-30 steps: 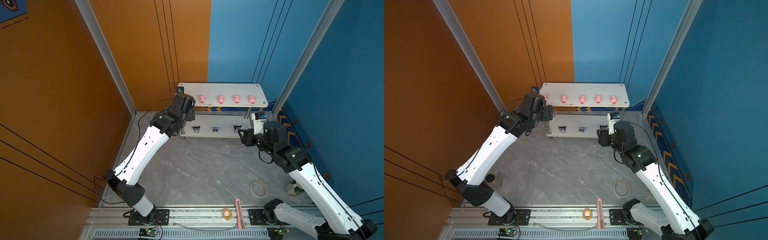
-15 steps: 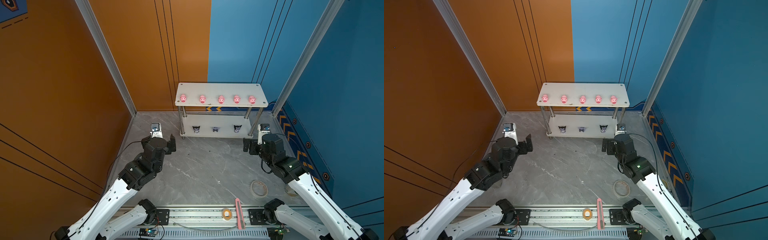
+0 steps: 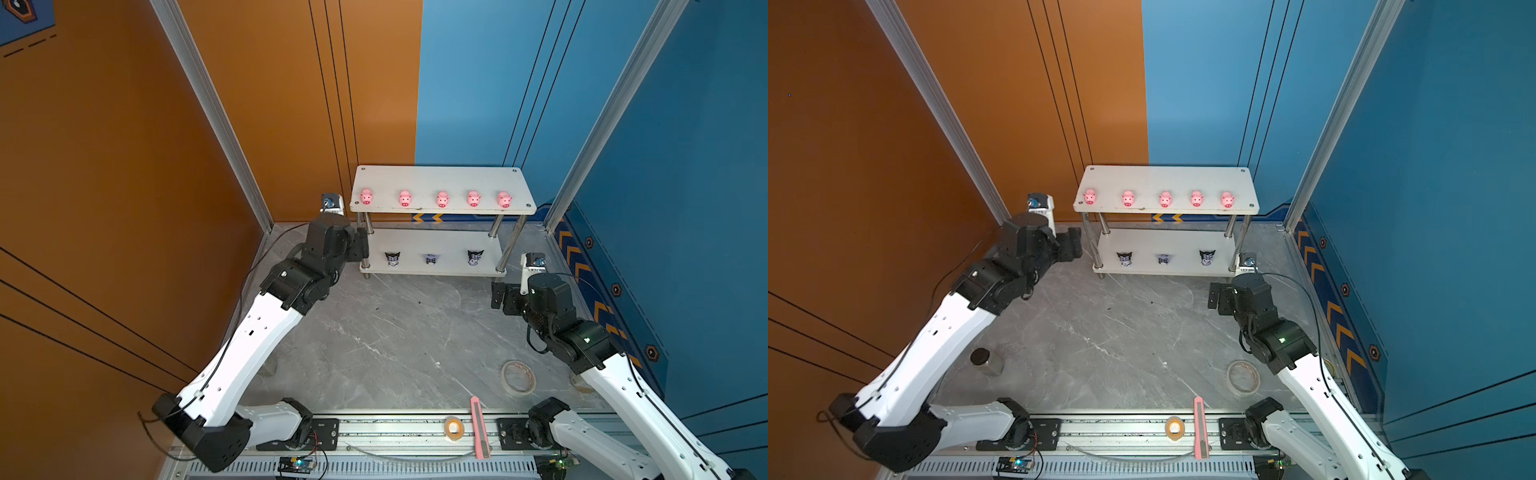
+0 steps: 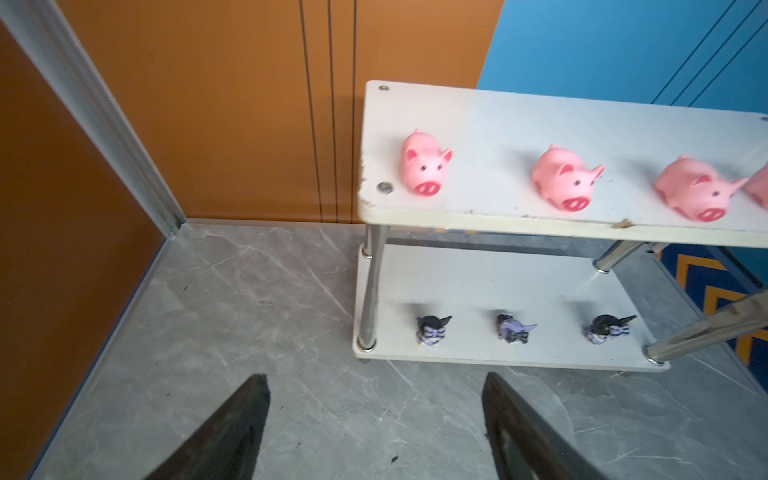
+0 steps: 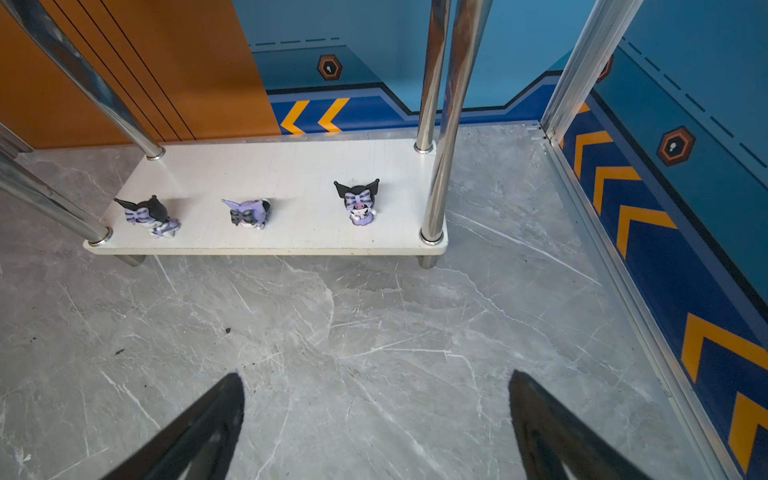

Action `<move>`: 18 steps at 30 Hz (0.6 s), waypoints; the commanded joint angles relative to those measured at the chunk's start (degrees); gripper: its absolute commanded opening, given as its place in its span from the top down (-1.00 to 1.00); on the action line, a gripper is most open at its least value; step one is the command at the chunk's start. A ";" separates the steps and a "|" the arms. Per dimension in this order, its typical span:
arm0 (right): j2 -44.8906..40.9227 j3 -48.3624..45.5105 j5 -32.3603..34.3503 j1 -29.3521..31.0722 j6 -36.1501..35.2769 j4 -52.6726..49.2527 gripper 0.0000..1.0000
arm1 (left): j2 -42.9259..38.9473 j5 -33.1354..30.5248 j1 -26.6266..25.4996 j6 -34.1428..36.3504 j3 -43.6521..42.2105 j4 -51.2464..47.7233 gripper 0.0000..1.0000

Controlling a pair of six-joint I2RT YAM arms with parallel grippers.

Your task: Place and organize the plastic toys onto the shelf

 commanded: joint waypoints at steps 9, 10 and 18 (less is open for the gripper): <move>-0.03 0.22 -6.00 -0.34 0.89 -0.80 -1.00 | 19.15 4.11 2.31 -0.83 27.35 -11.88 -0.53; -0.06 0.14 -6.41 -0.34 0.85 -0.61 -1.00 | 21.03 3.95 2.59 -0.66 29.58 -13.07 -0.51; -0.85 -0.20 -7.58 -0.60 0.52 0.21 -1.00 | 29.95 2.64 4.19 0.18 38.33 -16.25 -0.31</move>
